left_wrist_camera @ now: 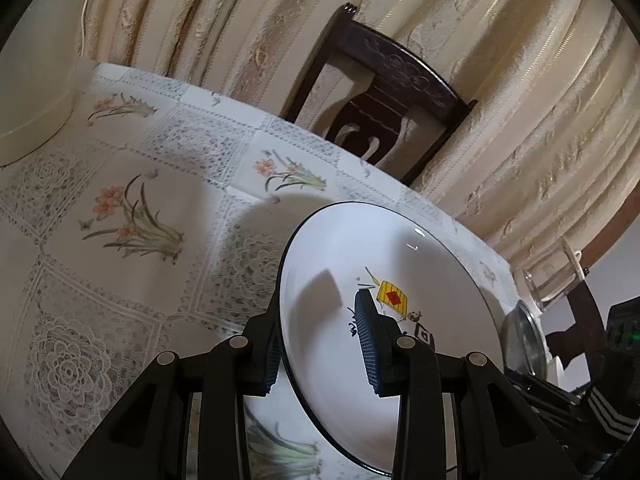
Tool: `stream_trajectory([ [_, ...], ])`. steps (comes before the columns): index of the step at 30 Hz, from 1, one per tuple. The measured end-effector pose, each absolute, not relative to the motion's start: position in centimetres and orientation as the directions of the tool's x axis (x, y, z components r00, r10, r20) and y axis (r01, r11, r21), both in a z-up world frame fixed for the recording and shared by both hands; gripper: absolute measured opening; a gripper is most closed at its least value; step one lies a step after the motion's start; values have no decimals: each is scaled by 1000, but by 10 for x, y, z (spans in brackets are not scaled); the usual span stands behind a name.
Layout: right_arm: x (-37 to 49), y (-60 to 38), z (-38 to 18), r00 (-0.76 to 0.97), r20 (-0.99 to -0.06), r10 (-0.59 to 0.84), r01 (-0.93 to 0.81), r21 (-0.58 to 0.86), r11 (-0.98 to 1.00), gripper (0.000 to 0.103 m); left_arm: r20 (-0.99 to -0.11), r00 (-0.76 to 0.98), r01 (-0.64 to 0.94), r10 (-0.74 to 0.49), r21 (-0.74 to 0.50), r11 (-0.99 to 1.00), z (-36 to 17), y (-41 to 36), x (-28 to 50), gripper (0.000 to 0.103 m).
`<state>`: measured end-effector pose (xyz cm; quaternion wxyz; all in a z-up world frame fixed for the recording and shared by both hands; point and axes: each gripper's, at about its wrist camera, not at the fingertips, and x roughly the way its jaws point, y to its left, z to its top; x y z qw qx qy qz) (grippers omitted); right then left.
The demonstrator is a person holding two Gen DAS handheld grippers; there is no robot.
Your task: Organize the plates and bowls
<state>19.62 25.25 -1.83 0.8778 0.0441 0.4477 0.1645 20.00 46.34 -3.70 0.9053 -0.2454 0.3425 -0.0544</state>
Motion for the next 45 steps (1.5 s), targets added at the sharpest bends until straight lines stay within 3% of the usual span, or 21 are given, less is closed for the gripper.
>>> stream_trajectory([
  [19, 110, 167, 19, 651, -719, 245, -73, 263, 962, 31, -554, 717, 164, -422, -454, 876, -2, 368, 167, 35],
  [29, 57, 119, 20, 674, -719, 167, 77, 294, 953, 31, -587, 649, 304, -484, -383, 872, -7, 299, 136, 35],
  [45, 4, 83, -7, 654, -742, 147, 212, 367, 906, 31, -629, 607, 435, -486, -248, 865, -20, 240, 97, 35],
])
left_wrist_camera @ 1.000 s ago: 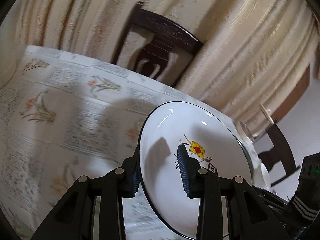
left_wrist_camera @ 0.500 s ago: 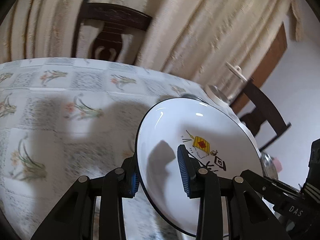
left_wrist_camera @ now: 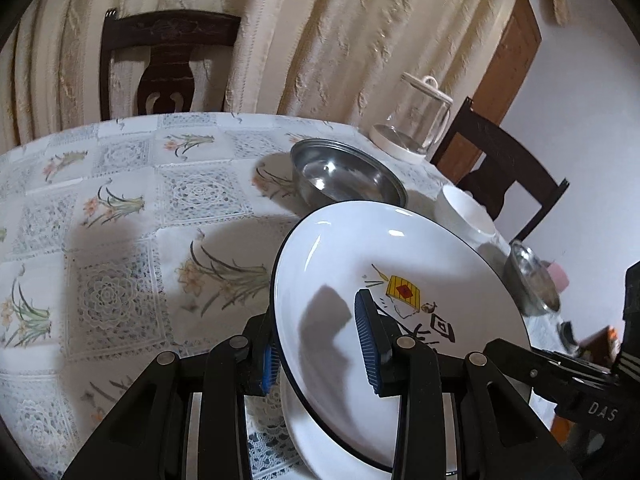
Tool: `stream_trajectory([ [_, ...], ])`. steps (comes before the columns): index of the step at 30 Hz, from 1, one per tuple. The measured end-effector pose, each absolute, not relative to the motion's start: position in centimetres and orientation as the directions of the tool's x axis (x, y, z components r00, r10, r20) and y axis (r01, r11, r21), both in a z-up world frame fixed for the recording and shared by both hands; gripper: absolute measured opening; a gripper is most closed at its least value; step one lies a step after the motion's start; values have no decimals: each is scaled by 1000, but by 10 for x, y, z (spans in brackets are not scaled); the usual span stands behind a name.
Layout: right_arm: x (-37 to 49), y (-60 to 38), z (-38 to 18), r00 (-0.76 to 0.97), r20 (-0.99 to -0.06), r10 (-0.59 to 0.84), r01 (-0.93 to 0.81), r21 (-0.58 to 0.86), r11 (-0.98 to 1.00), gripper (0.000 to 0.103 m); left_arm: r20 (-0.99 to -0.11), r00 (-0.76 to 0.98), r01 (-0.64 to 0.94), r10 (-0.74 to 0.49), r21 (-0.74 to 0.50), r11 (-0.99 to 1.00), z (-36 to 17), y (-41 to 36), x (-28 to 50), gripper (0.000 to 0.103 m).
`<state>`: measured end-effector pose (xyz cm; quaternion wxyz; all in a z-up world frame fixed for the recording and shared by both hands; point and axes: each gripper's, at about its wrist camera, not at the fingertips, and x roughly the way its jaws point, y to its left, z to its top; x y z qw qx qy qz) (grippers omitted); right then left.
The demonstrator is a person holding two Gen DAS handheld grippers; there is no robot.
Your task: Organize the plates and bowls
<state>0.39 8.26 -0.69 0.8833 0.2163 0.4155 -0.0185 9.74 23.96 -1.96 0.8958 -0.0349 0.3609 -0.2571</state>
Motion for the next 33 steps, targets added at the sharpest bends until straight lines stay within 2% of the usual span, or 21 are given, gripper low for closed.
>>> stream_trajectory([
  [30, -24, 68, -32, 631, -767, 120, 284, 372, 884, 31, -699, 535, 501, -476, -191, 844, -48, 212, 85, 35],
  [31, -25, 68, -32, 631, -767, 118, 285, 370, 884, 31, -701, 530, 501, -477, -196, 843, -48, 212, 85, 35],
  [33, -26, 68, -32, 630, -768, 114, 285, 366, 886, 31, -703, 516, 504, -490, -213, 837, -48, 211, 86, 42],
])
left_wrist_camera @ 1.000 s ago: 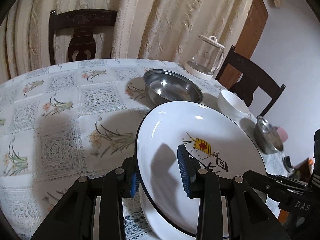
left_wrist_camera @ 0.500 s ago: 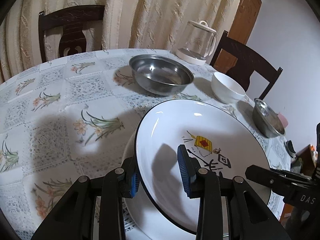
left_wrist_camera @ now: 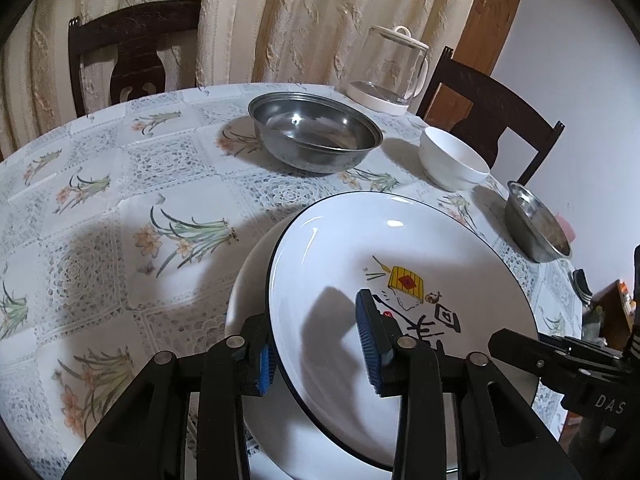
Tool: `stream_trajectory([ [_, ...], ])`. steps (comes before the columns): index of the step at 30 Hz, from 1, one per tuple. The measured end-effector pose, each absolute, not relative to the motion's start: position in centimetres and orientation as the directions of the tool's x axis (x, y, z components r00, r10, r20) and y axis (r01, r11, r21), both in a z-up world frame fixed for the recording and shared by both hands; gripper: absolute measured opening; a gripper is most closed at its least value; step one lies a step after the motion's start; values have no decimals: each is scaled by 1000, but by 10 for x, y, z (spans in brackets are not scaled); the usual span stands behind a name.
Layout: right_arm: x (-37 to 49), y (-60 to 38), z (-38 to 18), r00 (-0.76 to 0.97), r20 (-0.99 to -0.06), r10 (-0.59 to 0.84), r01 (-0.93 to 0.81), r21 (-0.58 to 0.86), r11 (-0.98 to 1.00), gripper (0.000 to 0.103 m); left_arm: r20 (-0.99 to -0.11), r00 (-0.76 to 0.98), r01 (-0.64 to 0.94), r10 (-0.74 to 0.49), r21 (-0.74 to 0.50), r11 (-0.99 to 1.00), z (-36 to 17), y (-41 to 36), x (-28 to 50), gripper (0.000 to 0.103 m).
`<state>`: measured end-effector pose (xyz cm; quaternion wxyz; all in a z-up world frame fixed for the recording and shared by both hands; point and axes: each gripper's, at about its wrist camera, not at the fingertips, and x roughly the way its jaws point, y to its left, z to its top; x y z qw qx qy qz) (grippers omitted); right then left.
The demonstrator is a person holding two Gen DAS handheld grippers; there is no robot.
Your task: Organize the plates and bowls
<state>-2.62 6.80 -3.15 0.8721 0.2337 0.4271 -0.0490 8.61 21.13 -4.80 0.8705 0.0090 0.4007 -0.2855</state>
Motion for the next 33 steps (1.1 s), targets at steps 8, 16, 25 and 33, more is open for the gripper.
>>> stream_trajectory([
  [8, -29, 72, -30, 629, -770, 104, 283, 352, 892, 31, -703, 505, 498, -501, -237, 834, -47, 213, 85, 47],
  [16, -29, 74, -31, 634, -767, 99, 280, 347, 895, 31, -706, 497, 492, -504, -249, 834, -45, 215, 86, 48],
  [25, -29, 74, -31, 634, -767, 98, 278, 344, 897, 31, -712, 498, 486, -495, -244, 839, -44, 216, 85, 48],
  [33, -29, 73, -31, 633, -768, 99, 277, 344, 897, 31, -717, 469, 497, -515, -268, 825, -41, 213, 83, 60],
])
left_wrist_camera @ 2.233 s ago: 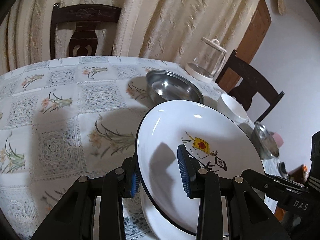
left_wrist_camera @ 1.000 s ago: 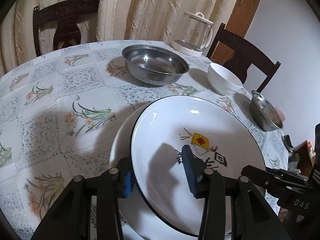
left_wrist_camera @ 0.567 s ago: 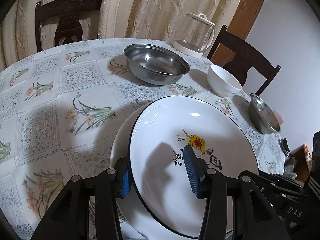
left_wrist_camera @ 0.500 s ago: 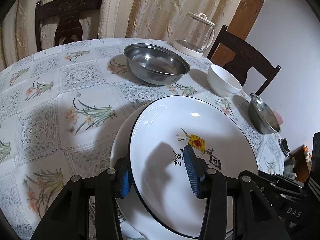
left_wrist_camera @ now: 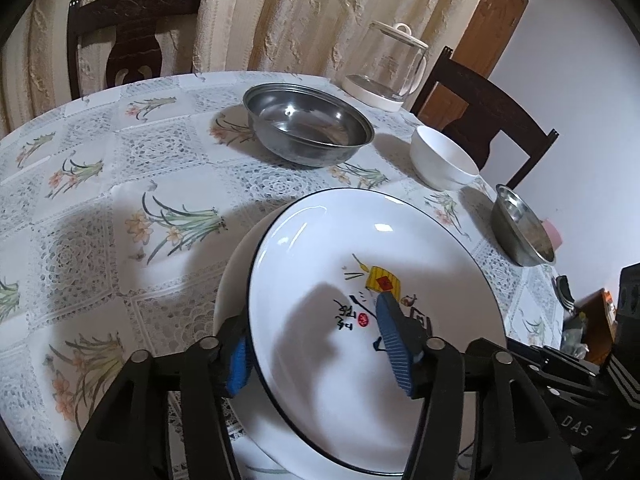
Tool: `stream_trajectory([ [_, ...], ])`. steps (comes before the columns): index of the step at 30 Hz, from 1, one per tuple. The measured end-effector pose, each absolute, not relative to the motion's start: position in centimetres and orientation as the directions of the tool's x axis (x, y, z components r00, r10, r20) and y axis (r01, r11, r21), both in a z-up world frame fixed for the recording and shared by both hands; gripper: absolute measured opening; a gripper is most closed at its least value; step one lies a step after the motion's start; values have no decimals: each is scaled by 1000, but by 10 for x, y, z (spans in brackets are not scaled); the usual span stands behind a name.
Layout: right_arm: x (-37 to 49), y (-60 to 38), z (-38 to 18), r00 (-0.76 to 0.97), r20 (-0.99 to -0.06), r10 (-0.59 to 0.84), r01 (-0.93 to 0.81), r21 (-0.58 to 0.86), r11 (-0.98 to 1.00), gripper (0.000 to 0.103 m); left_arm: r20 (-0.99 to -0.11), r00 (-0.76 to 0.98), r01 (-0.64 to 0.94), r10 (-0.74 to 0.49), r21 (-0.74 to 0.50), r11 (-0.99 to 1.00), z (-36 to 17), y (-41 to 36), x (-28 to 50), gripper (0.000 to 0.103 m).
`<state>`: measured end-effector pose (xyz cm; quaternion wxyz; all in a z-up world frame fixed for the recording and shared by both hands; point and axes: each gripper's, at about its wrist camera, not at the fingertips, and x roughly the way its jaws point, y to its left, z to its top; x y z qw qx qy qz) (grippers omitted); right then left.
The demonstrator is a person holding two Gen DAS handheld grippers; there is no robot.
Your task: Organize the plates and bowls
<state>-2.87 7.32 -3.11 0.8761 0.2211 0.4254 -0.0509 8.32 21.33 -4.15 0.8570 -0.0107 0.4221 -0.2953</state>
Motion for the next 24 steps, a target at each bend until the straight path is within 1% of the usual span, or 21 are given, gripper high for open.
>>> stream_trajectory([
  [11, -28, 73, -31, 633, -768, 99, 276, 343, 898, 31, -722, 456, 494, -519, -280, 823, -39, 214, 85, 60],
  [16, -28, 73, -31, 633, -768, 100, 275, 344, 898, 31, -722, 441, 486, -533, -307, 819, -38, 218, 85, 60],
  [17, -29, 73, -31, 634, -767, 98, 275, 342, 898, 31, -720, 444, 485, -533, -307, 819, -37, 219, 86, 62],
  [18, -29, 73, -30, 636, -766, 94, 275, 339, 900, 31, -717, 458, 482, -526, -298, 824, -35, 220, 85, 69],
  [20, -29, 74, -30, 637, -767, 79, 278, 324, 904, 31, -700, 477, 491, -531, -289, 822, -29, 222, 83, 71],
  [24, -28, 73, -29, 637, -767, 78, 280, 325, 903, 31, -674, 501, 497, -543, -289, 818, -17, 229, 83, 72],
])
